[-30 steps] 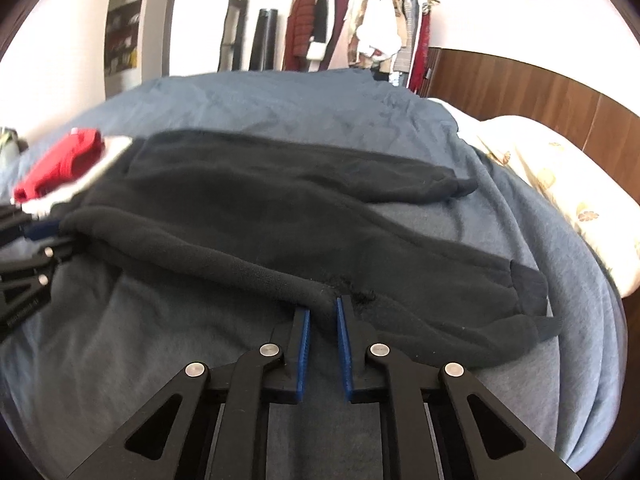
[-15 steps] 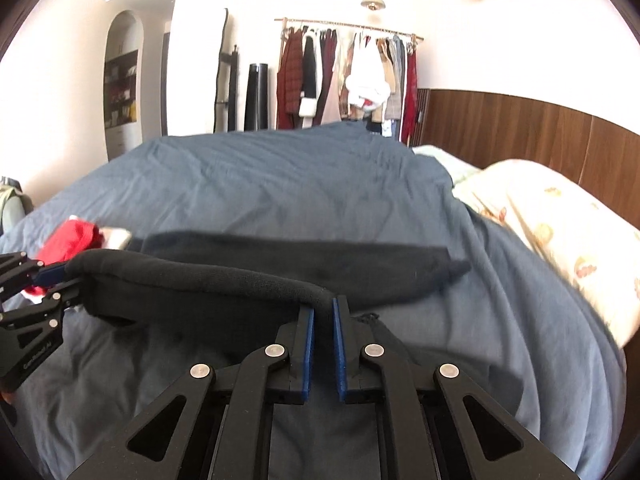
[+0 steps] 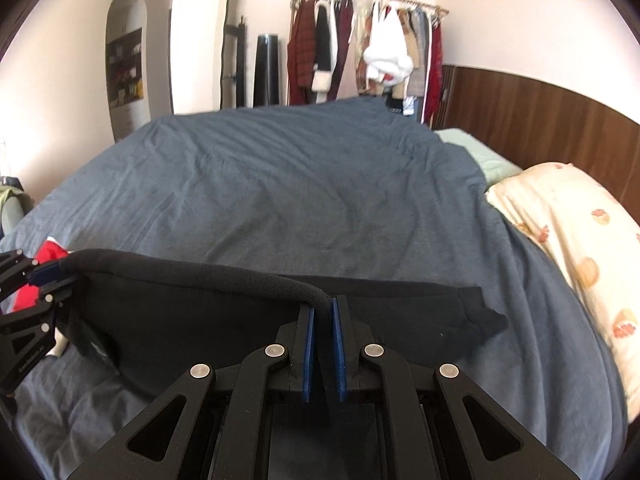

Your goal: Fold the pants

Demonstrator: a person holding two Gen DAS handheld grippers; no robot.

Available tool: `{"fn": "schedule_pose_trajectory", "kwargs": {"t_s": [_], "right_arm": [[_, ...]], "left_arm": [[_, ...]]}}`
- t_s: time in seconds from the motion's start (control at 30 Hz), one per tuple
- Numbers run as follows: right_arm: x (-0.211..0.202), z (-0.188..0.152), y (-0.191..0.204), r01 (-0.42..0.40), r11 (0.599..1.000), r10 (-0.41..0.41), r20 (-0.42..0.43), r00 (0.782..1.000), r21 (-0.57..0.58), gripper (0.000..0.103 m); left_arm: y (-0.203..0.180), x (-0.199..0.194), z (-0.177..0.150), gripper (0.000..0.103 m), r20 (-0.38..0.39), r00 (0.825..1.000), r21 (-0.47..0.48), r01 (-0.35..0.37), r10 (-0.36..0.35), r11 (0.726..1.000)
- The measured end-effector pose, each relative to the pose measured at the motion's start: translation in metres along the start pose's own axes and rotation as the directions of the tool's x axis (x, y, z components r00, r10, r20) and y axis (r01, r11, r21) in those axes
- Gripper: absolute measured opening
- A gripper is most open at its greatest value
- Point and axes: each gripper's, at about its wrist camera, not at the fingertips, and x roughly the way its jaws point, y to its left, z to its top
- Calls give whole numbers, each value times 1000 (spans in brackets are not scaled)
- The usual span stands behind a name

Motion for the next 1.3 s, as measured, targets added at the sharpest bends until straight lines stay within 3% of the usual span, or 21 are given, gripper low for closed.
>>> {"fn": "schedule_pose_trajectory", "kwargs": {"t_s": [0.37,0.83,0.97,1.1,1.17,1.3], "right_arm": [[97,14,2,-34,999,26,-186,982,-40,9],[181,7,4,-62,997,45,-325,945,-42,9],[187,5,5,-61,997,45,-339,940,-36,10],[189,7,4,-71,997,62,-349,935,-15,14],[186,9,4,-62,998,50,-343,938,-24,34],[167,17,-1,-57,998,53,-298,953,-6,45]], "left_arm": [[5,81,2,22,-163,986,13,41,-38,999],[12,129,-4,26,-242,967,-5,82,-81,997],[14,132,-4,39,-254,965,-6,62,-62,998],[22,131,-4,64,-261,965,-21,23,-27,1000],[31,127,-3,69,-264,964,-47,14,-26,999],[46,112,2,77,-241,970,-76,-7,-11,997]]}}
